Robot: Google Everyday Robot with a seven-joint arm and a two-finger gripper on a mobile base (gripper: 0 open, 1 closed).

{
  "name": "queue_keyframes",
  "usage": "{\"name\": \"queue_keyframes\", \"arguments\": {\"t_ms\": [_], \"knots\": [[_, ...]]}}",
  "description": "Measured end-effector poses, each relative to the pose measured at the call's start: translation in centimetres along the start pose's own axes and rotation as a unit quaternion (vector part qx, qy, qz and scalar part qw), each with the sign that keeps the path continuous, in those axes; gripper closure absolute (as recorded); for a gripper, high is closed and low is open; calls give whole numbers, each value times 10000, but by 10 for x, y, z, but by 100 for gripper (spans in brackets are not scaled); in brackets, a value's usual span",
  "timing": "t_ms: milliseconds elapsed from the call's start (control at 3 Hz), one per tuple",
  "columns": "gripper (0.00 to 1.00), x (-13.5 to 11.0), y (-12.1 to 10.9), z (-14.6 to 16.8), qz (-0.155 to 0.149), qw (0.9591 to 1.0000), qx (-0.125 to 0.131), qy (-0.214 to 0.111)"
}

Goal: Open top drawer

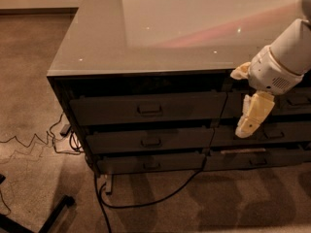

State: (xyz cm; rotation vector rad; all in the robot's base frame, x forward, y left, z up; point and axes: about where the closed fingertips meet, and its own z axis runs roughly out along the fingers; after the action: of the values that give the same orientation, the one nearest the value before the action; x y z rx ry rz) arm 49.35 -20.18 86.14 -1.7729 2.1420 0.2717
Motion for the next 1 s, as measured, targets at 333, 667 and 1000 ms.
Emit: {"name": "queue_keyframes", "arguments": {"t_ms": [333, 667, 1000], "knots": [[0, 0, 0, 0, 0, 10000, -1, 0], [0, 0, -1, 15, 135, 9998, -143, -27], [0, -10, 0, 53, -15, 9985, -402, -376]]}}
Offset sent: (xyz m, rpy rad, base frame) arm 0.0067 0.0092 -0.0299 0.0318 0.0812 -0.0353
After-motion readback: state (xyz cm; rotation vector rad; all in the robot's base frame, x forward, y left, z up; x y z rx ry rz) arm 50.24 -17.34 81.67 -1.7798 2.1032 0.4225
